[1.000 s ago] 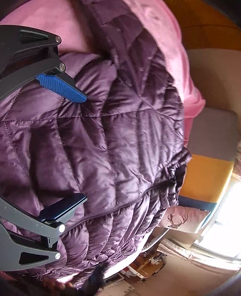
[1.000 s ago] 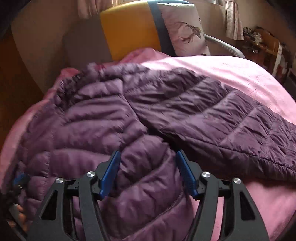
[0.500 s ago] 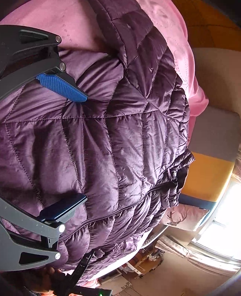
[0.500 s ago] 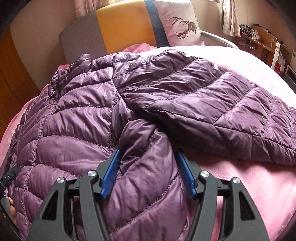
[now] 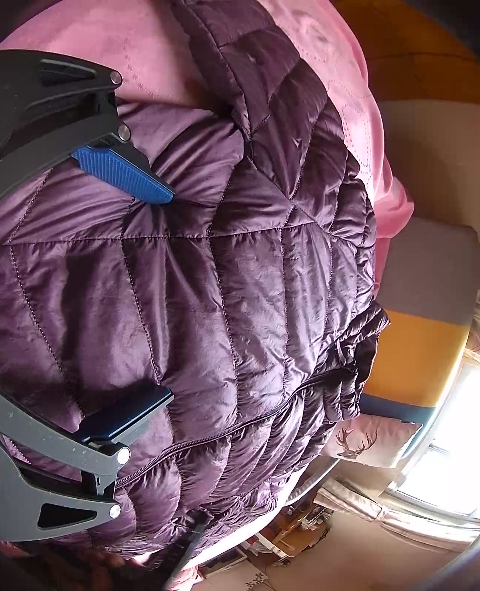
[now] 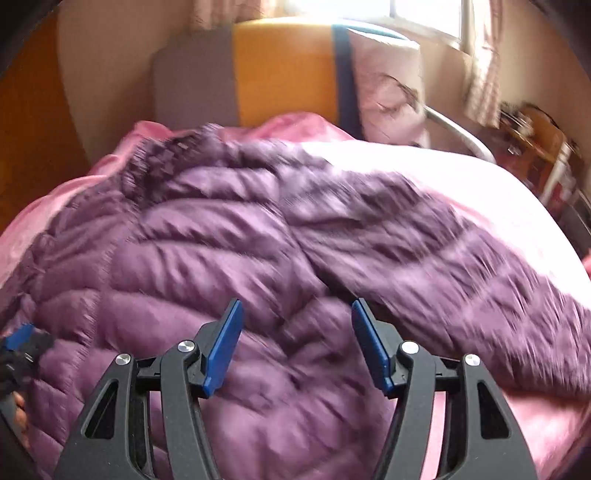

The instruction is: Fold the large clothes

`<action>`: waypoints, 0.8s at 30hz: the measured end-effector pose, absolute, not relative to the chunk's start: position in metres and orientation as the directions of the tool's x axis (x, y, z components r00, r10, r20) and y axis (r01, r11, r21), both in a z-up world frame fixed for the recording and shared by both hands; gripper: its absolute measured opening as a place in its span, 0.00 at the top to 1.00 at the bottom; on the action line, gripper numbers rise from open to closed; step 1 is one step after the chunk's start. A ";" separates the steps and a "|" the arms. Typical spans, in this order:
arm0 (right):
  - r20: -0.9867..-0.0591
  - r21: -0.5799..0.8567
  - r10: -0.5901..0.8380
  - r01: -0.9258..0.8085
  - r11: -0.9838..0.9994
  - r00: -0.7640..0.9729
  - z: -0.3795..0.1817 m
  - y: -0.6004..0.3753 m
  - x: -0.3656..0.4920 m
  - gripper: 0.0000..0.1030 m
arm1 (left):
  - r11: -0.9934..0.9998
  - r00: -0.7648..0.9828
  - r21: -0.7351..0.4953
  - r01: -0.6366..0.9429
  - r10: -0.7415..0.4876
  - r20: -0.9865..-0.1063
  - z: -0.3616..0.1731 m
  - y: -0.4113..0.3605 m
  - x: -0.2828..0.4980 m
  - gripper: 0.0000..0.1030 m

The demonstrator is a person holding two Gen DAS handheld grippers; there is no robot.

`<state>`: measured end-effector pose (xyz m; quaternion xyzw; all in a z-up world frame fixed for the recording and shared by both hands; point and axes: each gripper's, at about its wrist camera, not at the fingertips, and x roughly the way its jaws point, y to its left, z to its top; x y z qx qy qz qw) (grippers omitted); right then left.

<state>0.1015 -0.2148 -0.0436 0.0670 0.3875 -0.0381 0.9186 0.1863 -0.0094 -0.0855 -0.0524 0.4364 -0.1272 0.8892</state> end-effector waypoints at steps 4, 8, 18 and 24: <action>-0.677 0.134 0.131 -0.054 0.989 0.725 -0.023 -0.181 0.150 0.48 | 0.961 0.586 -0.206 0.184 -0.275 -0.762 -0.087 -0.011 0.187 0.04; -0.705 0.116 0.191 -0.155 0.981 0.683 -0.025 -0.150 0.220 0.57 | 0.960 0.583 -0.211 0.185 -0.280 -0.763 -0.089 -0.011 0.188 0.04; -0.794 0.076 0.038 0.038 0.996 0.607 -0.075 -0.146 0.328 0.52 | 0.952 0.583 -0.242 0.188 -0.306 -0.753 -0.094 -0.006 0.189 0.04; -0.783 0.177 0.097 0.072 0.982 0.614 -0.062 -0.167 0.311 0.52 | 0.950 0.587 -0.248 0.191 -0.313 -0.747 -0.096 -0.002 0.187 0.04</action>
